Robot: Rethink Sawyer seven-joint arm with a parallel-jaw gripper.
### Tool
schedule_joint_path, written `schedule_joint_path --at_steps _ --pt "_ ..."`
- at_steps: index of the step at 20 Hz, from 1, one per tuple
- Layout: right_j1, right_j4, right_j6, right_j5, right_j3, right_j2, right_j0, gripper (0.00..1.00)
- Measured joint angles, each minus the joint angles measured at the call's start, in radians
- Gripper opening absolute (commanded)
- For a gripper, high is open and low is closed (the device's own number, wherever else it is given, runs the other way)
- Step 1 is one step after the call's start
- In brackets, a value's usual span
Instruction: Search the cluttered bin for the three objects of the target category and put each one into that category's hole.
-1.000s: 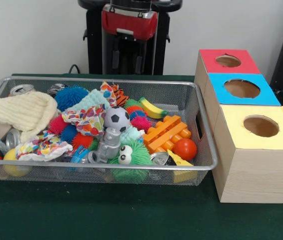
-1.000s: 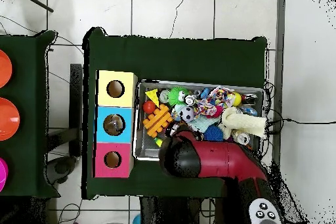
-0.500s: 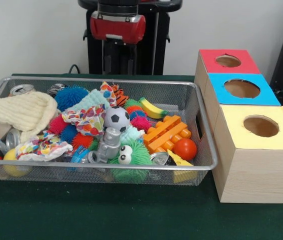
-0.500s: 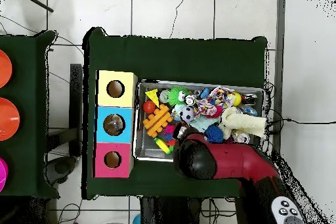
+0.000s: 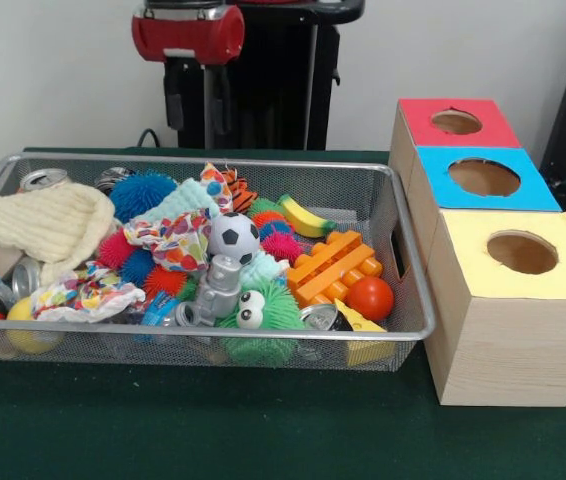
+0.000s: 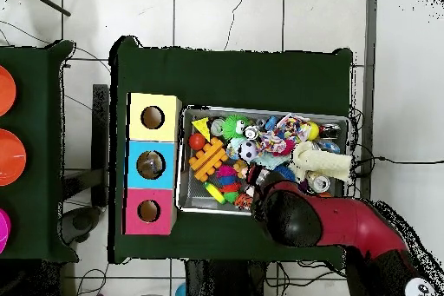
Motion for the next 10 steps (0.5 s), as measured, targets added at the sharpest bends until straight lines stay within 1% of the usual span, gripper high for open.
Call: schedule_joint_path --at_steps 3,7,8,10 --pt "-0.026 -0.001 -0.001 0.035 0.001 0.047 -0.033 1.0" --pt "-0.049 -0.001 -0.001 0.078 0.001 0.094 -0.052 1.0" --pt "-0.058 -0.001 -0.001 0.102 0.001 0.121 -0.059 1.0" --pt "-0.063 -0.001 -0.001 0.118 0.001 0.136 -0.061 1.0"
